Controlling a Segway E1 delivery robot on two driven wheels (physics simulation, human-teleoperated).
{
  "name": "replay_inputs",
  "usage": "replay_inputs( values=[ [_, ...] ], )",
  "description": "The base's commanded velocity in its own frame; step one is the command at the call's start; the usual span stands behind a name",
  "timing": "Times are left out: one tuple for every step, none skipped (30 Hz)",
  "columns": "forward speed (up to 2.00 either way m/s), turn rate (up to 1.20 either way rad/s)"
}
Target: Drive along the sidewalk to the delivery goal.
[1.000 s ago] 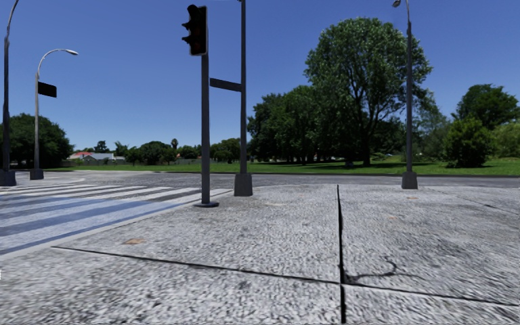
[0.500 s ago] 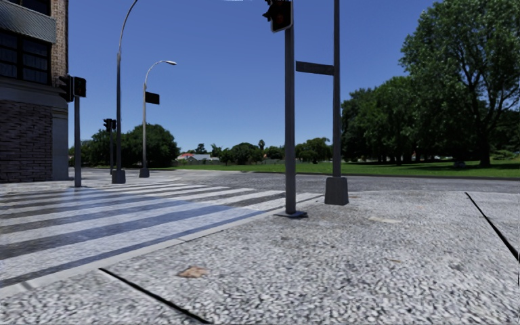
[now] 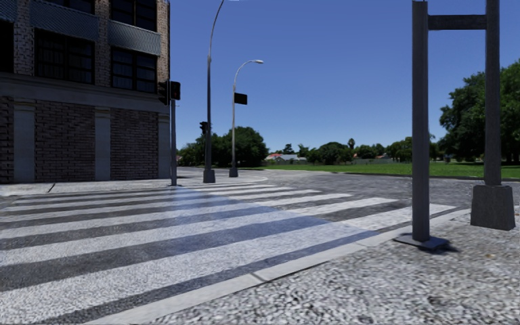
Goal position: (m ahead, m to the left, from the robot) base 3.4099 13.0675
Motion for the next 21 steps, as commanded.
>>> replay_inputs(
  values=[
    [2.0, 0.75],
    [2.0, 0.75],
    [2.0, 0.75],
    [2.0, 0.75],
    [2.0, 0.75],
    [2.0, 0.75],
    [2.0, 0.75],
    [2.0, 0.75],
    [2.0, 0.75],
    [2.0, 0.75],
    [2.0, 0.74],
    [2.0, 0.74],
    [2.0, 0.74],
    [2.0, 0.74],
    [2.0, 0.74],
    [2.0, 0.74],
    [2.0, 0.74],
    [2.0, 0.74],
    [2.0, 0.74],
    [2.0, 0.73],
    [2.0, 0.08]
  ],
)
